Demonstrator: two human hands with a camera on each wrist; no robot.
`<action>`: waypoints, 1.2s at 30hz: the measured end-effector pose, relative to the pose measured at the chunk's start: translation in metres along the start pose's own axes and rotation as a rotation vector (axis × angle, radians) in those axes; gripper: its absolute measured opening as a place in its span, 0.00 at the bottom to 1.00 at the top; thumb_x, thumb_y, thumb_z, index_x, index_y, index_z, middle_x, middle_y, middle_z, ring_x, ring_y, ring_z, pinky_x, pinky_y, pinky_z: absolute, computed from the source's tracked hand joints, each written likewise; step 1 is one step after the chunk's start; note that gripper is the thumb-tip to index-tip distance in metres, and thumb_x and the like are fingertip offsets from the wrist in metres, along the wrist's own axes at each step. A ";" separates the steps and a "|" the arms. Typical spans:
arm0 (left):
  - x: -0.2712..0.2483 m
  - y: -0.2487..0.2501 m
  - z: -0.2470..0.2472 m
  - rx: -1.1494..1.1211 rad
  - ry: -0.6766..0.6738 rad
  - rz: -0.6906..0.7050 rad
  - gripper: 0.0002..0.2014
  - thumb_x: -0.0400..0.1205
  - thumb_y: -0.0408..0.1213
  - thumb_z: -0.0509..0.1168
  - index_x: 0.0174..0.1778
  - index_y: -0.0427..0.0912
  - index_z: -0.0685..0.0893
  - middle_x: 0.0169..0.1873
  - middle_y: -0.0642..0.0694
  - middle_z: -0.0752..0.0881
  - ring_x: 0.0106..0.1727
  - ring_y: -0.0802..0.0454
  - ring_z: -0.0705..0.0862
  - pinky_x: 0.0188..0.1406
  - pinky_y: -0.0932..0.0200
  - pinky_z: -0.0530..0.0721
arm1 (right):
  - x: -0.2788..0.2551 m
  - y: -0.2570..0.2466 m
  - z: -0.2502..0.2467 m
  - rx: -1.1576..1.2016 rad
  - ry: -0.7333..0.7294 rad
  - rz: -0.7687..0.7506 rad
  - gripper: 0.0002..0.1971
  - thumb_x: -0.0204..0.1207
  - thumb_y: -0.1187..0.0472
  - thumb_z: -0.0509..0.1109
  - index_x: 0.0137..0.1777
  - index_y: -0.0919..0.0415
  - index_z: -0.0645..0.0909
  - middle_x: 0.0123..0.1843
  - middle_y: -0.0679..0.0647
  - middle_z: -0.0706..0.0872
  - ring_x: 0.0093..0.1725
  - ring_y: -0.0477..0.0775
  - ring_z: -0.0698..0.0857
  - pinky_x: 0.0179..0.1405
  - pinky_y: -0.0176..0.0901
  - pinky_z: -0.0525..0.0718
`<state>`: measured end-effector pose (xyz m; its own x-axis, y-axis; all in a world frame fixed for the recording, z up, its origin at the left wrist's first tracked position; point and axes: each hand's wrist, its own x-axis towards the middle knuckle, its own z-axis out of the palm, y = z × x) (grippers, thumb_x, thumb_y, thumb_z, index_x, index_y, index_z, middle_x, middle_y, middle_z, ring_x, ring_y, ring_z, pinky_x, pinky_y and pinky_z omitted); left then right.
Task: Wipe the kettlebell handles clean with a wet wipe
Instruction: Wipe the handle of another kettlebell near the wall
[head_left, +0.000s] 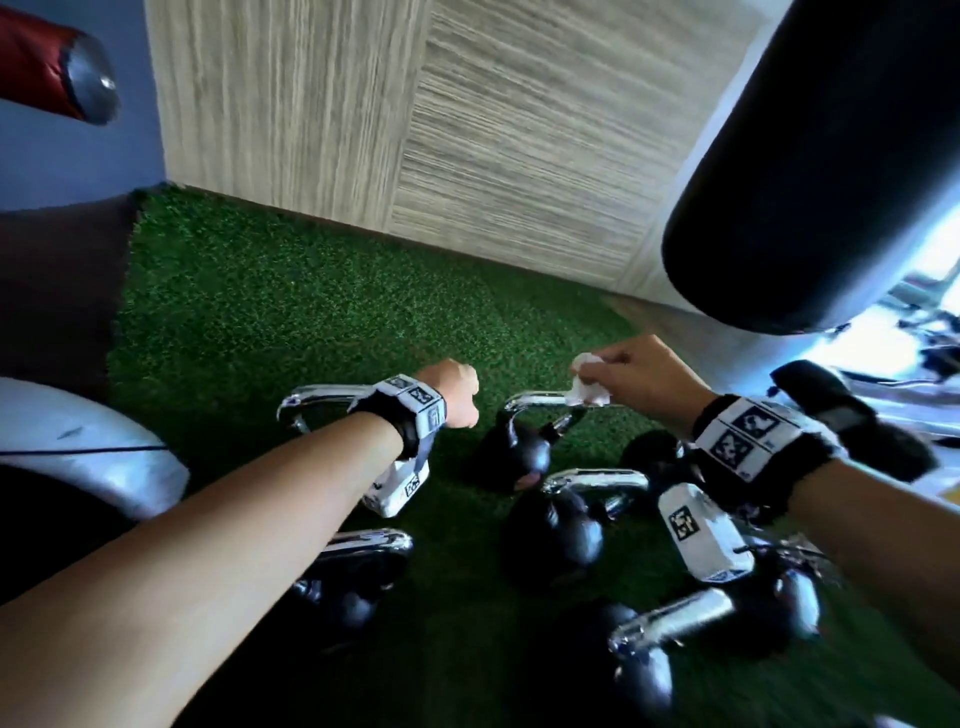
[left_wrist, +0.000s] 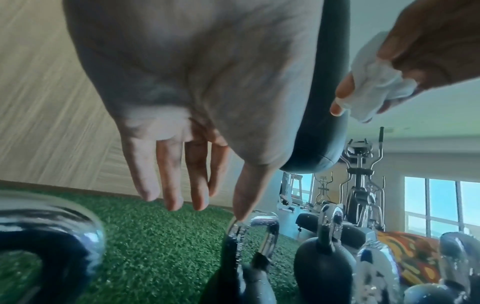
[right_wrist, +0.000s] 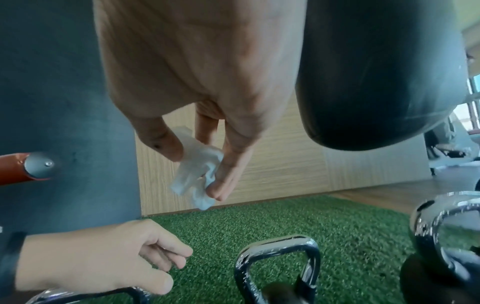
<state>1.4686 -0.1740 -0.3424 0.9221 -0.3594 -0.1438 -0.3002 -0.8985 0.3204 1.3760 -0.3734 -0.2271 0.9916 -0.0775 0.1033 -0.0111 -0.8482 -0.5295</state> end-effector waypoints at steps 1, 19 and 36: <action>0.002 0.007 0.004 -0.005 -0.007 -0.004 0.18 0.76 0.42 0.72 0.61 0.40 0.88 0.60 0.41 0.90 0.61 0.39 0.89 0.54 0.53 0.88 | -0.001 -0.002 -0.007 -0.037 -0.001 0.005 0.22 0.67 0.45 0.76 0.39 0.67 0.91 0.35 0.65 0.91 0.32 0.49 0.80 0.35 0.41 0.77; 0.038 0.049 0.050 -0.245 -0.117 -0.277 0.17 0.79 0.42 0.75 0.60 0.36 0.90 0.50 0.40 0.95 0.52 0.43 0.94 0.52 0.54 0.92 | 0.026 0.075 -0.077 0.006 -0.158 -0.142 0.11 0.72 0.70 0.82 0.51 0.55 0.95 0.48 0.48 0.92 0.35 0.45 0.91 0.33 0.43 0.92; 0.105 0.050 0.071 -0.199 -0.089 -0.563 0.08 0.80 0.31 0.76 0.43 0.44 0.82 0.31 0.47 0.83 0.26 0.54 0.78 0.17 0.65 0.74 | 0.158 0.210 -0.008 0.464 -0.261 -0.203 0.11 0.76 0.62 0.76 0.50 0.72 0.91 0.51 0.71 0.93 0.46 0.63 0.92 0.56 0.64 0.91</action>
<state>1.5327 -0.2744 -0.4076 0.8995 0.1304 -0.4171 0.2877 -0.8951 0.3405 1.5291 -0.5678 -0.3157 0.9675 0.2452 0.0609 0.1820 -0.5093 -0.8411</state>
